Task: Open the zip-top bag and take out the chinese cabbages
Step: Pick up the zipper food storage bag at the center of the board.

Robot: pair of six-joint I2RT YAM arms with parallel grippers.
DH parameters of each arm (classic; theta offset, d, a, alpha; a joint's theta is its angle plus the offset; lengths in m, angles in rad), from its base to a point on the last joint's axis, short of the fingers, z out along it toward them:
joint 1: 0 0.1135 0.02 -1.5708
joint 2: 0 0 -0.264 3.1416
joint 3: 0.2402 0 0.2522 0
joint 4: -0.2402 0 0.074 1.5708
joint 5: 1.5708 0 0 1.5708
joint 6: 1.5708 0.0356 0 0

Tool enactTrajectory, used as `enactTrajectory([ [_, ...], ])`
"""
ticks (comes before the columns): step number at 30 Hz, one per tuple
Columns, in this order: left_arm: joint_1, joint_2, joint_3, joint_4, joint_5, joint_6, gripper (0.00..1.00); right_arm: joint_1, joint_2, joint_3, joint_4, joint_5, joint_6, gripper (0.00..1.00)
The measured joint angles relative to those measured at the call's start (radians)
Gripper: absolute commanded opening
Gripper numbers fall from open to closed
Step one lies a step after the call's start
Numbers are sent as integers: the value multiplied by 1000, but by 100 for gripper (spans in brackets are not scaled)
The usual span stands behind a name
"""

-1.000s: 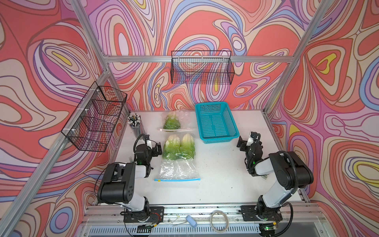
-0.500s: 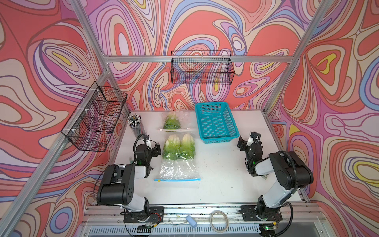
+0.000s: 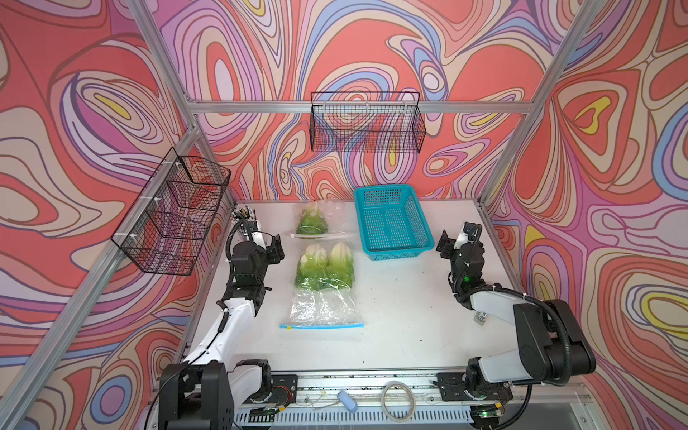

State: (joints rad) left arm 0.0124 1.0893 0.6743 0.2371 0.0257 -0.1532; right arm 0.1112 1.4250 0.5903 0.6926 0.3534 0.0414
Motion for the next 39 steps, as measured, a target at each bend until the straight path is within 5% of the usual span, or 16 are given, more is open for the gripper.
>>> enactTrajectory([
  [10,-20,-30,413,-626,53,-53,68,321,-50,322,-458,155,-62,78],
  [15,-20,25,467,-837,81,-19,64,545,-32,455,-631,192,-100,76],
  [23,-20,109,405,-948,124,-16,59,948,177,605,-832,199,-160,76],
  [27,-20,108,404,-956,126,-29,60,1085,261,613,-887,201,-177,88],
  [39,-4,27,365,-963,112,-71,60,1295,412,594,-840,291,-271,98],
])
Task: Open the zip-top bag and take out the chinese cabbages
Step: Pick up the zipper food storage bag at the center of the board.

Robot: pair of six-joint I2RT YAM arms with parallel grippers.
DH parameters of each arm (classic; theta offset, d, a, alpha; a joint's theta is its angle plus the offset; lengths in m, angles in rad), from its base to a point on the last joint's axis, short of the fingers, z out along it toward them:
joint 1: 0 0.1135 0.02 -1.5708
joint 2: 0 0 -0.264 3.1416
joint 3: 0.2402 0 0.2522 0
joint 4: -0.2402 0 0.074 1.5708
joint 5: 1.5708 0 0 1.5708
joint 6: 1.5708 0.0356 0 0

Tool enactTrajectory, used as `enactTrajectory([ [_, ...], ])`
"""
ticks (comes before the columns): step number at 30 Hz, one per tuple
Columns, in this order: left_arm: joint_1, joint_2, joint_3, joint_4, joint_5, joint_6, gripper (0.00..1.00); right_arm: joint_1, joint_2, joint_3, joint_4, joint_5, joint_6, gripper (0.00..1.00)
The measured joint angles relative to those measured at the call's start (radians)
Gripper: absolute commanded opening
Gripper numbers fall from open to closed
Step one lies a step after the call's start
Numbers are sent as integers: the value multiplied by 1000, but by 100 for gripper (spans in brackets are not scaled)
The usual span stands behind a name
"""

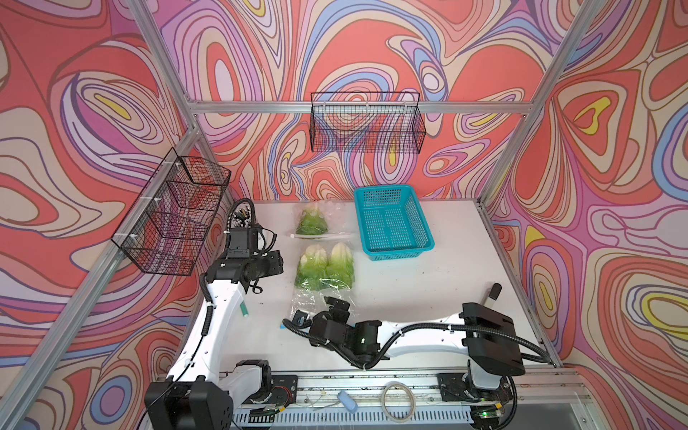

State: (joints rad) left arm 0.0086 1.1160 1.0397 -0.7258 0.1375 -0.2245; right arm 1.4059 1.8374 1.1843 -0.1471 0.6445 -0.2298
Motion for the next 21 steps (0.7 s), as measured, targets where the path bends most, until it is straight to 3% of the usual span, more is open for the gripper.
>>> enactTrajectory([
  [7,25,-19,-3,0,2,-18,59,54,31,-53,52,42,-65,98],
  [21,31,-19,-13,0,23,-24,59,56,111,-98,202,138,-192,98],
])
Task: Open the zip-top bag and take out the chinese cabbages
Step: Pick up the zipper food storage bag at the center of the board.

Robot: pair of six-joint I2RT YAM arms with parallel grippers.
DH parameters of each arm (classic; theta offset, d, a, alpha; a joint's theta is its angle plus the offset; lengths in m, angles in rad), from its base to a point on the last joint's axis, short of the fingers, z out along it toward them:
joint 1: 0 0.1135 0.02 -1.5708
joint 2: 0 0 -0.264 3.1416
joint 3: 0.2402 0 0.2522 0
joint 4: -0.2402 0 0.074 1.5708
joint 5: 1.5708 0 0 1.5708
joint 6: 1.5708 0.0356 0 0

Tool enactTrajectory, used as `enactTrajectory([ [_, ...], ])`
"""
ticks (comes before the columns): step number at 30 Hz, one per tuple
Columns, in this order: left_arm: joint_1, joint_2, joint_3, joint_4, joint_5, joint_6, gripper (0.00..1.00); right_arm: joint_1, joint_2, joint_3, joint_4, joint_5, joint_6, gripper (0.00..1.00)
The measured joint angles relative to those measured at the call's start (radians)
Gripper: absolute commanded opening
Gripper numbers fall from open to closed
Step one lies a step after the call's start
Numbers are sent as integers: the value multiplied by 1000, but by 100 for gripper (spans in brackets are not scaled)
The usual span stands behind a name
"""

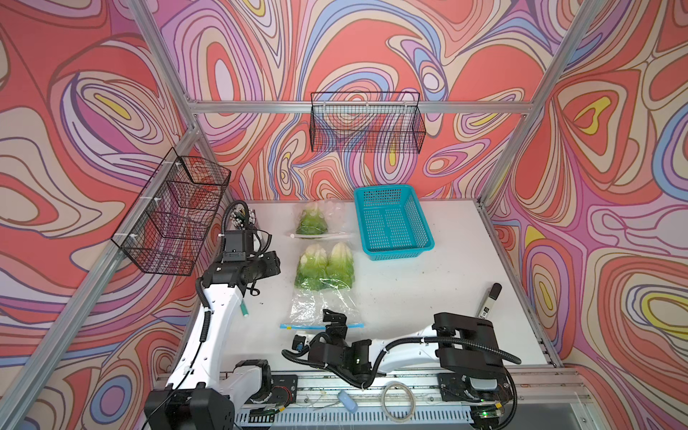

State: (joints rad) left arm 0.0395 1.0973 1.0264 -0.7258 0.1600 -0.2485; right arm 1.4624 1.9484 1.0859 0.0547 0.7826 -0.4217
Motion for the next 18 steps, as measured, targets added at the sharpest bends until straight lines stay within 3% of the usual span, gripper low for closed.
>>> enactTrajectory([
  [14,2,0,-2,0,5,0,56,1,110,-29,260,151,-195,95],
  [18,3,0,-2,0,5,-1,56,1,132,-31,342,189,-247,87],
])
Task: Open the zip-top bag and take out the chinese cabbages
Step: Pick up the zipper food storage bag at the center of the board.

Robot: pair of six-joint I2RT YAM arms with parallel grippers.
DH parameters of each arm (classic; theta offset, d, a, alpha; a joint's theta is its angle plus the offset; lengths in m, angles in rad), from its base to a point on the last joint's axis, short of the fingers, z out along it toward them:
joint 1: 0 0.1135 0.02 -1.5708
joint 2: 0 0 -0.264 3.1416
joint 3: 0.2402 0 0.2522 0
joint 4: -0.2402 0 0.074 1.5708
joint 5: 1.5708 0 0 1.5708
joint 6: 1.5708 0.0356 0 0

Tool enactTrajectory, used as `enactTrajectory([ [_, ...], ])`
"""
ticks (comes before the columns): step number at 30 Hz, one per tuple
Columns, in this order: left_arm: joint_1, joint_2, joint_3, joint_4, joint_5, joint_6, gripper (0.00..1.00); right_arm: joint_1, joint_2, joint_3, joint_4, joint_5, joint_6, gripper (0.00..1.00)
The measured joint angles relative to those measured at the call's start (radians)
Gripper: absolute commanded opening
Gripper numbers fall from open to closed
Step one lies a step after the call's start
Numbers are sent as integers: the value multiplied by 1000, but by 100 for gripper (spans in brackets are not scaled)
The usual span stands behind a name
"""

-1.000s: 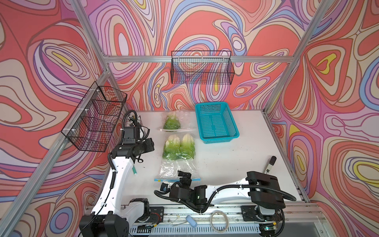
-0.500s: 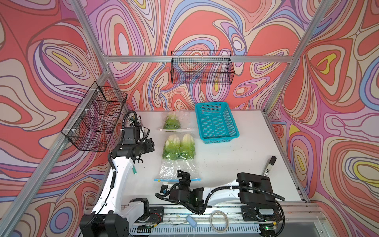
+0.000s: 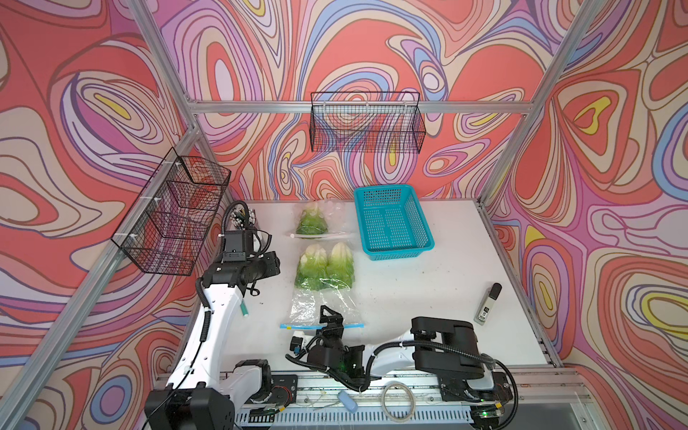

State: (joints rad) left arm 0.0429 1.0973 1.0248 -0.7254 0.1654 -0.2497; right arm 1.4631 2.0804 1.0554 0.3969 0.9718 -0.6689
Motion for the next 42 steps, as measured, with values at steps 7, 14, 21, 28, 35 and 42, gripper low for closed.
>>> enactTrajectory([
  [7,4,0,0,0,4,-2,55,0,42,2,84,34,-79,54],
  [14,5,0,0,0,10,-2,54,-3,45,2,135,49,-121,16],
  [21,5,0,-2,1,13,-2,51,-10,33,10,114,48,-114,0],
  [28,6,-22,-7,2,20,-1,47,-36,-45,74,-48,-6,-28,0],
  [35,11,-99,-13,19,29,21,42,-113,-155,198,-275,-186,111,0],
  [42,11,-180,-14,51,54,57,39,-187,-193,290,-463,-368,186,0],
])
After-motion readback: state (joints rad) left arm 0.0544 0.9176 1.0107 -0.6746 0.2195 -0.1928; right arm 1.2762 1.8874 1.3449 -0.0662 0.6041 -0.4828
